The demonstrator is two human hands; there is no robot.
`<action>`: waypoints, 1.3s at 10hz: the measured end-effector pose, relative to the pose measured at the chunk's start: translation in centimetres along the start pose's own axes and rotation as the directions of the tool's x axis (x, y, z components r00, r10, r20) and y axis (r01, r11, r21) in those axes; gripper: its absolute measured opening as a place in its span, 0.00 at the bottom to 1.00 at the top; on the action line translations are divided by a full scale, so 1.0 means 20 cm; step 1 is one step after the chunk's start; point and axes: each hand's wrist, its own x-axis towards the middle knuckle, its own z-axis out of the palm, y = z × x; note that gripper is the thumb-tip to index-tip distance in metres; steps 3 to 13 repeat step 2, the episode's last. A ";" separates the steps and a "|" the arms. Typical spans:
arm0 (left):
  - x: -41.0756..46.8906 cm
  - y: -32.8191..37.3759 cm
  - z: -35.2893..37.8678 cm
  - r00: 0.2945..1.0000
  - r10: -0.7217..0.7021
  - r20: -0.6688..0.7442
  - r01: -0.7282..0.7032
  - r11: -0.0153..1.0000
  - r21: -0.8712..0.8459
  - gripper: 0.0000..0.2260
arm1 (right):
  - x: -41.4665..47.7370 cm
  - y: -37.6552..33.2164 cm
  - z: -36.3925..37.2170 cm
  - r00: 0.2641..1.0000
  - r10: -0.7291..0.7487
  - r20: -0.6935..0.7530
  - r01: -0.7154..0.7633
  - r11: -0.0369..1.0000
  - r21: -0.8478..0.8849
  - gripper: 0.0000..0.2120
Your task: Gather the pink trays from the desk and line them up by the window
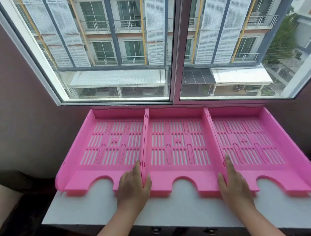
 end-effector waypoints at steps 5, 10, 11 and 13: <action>0.00 -0.01 0.00 1.000 0.018 -0.005 -0.018 0.998 0.058 0.34 | -0.01 -0.01 -0.07 0.994 -0.006 0.113 0.010 0.999 -0.035 0.39; 0.00 -0.01 0.00 1.000 0.018 -0.005 -0.018 0.998 0.058 0.34 | -0.01 -0.01 -0.07 0.994 -0.006 0.113 0.010 0.999 -0.035 0.39; 0.00 -0.01 0.00 1.000 0.018 -0.005 -0.018 0.998 0.058 0.34 | -0.01 -0.01 -0.07 0.994 -0.006 0.113 0.010 0.999 -0.035 0.39; 0.00 -0.01 0.00 1.000 0.018 -0.005 -0.018 0.998 0.058 0.34 | -0.01 -0.01 -0.07 0.994 -0.006 0.113 0.010 0.999 -0.035 0.39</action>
